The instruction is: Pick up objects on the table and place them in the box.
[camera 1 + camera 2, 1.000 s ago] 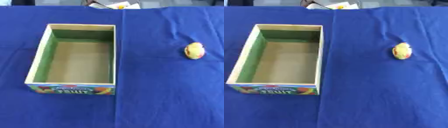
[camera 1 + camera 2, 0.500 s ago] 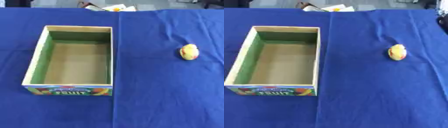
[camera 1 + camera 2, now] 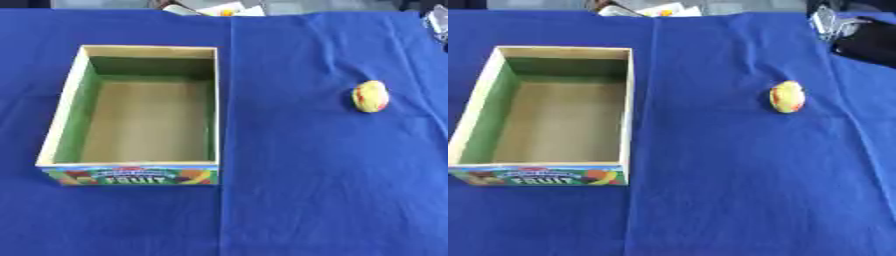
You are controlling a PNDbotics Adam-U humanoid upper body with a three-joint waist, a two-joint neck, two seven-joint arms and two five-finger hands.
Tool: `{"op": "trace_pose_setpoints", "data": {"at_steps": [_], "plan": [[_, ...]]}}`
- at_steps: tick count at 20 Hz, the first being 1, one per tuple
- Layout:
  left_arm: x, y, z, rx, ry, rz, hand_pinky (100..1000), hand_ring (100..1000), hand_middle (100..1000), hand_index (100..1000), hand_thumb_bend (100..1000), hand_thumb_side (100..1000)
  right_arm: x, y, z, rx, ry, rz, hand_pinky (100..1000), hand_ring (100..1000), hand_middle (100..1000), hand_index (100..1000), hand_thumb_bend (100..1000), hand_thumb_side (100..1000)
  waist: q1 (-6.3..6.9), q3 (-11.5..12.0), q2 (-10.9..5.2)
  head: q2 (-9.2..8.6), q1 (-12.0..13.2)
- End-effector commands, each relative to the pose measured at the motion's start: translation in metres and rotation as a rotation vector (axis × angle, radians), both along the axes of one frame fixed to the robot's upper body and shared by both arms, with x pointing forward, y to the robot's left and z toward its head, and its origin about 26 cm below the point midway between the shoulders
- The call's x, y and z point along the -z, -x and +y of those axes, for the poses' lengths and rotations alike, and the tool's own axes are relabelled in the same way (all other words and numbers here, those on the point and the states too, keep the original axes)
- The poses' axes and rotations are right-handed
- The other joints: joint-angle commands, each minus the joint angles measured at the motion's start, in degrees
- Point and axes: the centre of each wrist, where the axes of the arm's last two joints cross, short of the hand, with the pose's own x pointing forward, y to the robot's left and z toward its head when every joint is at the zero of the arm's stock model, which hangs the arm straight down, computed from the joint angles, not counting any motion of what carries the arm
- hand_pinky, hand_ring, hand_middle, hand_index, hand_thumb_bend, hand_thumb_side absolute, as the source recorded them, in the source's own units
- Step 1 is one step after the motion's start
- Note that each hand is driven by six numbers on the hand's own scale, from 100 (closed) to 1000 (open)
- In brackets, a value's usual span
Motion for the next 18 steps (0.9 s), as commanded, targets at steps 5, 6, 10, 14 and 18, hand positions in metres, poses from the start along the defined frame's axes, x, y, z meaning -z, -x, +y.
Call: {"op": "trace_pose_setpoints", "data": {"at_steps": [5, 6, 10, 14, 18], "plan": [[-0.008, 0.003, 0.001, 0.011, -0.034, -0.019, 677, 899, 930, 957, 100, 1000, -0.015, -0.006, 0.001, 0.035, 0.104, 0.224, 849, 815, 830, 977, 100, 917, -0.25, 0.37, -1.36, -0.02, -0.56], [-0.008, 0.003, 0.001, 0.013, -0.035, -0.018, 677, 899, 930, 957, 100, 1000, -0.013, -0.009, 0.000, 0.043, 0.105, 0.257, 853, 818, 834, 972, 100, 917, -0.29, 0.50, -1.33, -0.25, -0.74], [-0.008, 0.003, 0.000, 0.018, -0.039, -0.016, 676, 899, 930, 956, 100, 1000, -0.010, -0.020, -0.003, 0.060, 0.107, 0.360, 869, 842, 851, 972, 108, 870, -0.41, 0.81, -1.19, -0.85, -1.20], [-0.008, 0.003, 0.000, 0.019, -0.041, -0.014, 675, 899, 929, 956, 100, 1000, -0.007, -0.025, -0.006, 0.082, 0.137, 0.433, 878, 863, 874, 997, 248, 853, -0.55, 0.90, -1.02, -1.28, -1.47], [-0.008, 0.003, -0.001, 0.019, -0.043, -0.014, 675, 899, 929, 956, 100, 1000, -0.002, -0.030, -0.012, 0.115, 0.164, 0.511, 879, 877, 898, 1000, 291, 807, -0.66, 0.92, -0.90, -1.54, -1.56]]}}
